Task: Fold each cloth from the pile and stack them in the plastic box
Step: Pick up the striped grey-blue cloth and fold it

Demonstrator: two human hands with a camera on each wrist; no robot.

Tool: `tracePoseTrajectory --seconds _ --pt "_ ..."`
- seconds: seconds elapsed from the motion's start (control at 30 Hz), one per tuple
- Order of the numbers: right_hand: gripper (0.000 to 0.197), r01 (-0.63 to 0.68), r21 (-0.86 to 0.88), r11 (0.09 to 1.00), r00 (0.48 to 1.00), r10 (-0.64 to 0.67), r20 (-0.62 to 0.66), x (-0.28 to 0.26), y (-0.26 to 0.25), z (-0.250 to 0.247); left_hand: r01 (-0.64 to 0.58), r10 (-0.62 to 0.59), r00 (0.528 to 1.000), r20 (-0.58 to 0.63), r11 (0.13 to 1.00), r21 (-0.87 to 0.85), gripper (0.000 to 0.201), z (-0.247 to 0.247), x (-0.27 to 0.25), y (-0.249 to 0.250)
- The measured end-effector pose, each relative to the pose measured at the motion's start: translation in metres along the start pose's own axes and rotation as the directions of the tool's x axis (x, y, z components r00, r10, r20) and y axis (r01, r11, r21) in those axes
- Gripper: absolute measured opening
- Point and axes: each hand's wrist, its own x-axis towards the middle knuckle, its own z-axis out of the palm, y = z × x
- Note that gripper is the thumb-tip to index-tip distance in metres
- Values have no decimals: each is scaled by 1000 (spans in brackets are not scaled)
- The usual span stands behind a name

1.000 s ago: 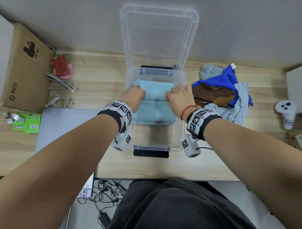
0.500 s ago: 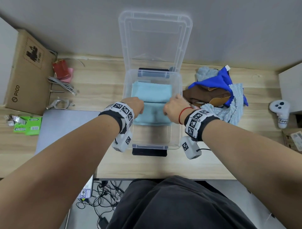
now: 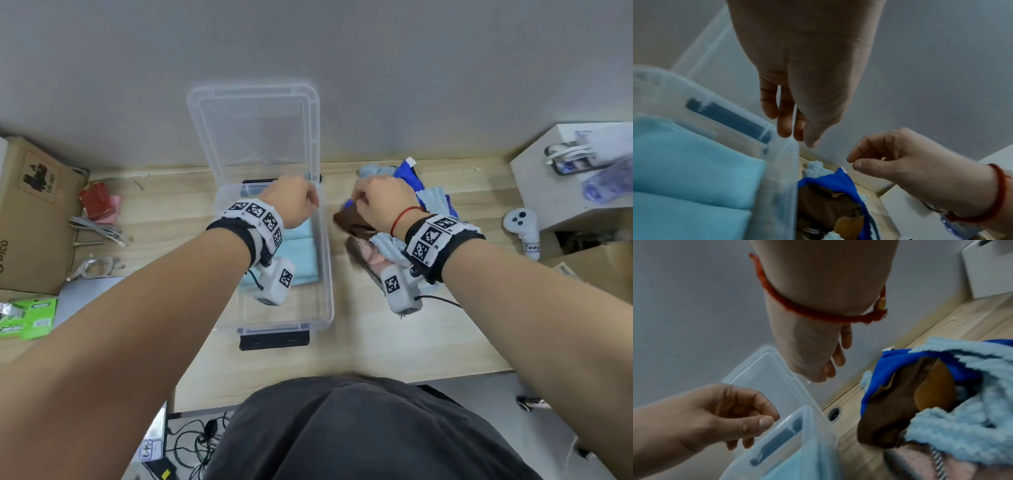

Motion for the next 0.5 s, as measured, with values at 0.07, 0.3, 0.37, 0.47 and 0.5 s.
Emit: tracePoseTrajectory --seconds 0.07,0.3,0.37,0.47,0.5 --pt "22 -148 61 987 989 149 -5 -4 33 -3 -14 13 1000 -5 1000 -26 12 5 10 27" --pt "33 -435 51 899 890 421 175 -27 136 23 -48 54 997 55 994 -101 16 45 40 88" --pt "43 -469 30 883 867 454 207 -35 160 35 -55 63 994 86 994 -97 18 59 51 103" --pt "49 -505 19 863 840 486 241 -41 180 52 -54 70 987 146 993 -109 17 77 61 118" --pt "45 -505 21 863 837 484 256 -41 185 56 -50 68 985 159 992 -115 15 82 65 122"
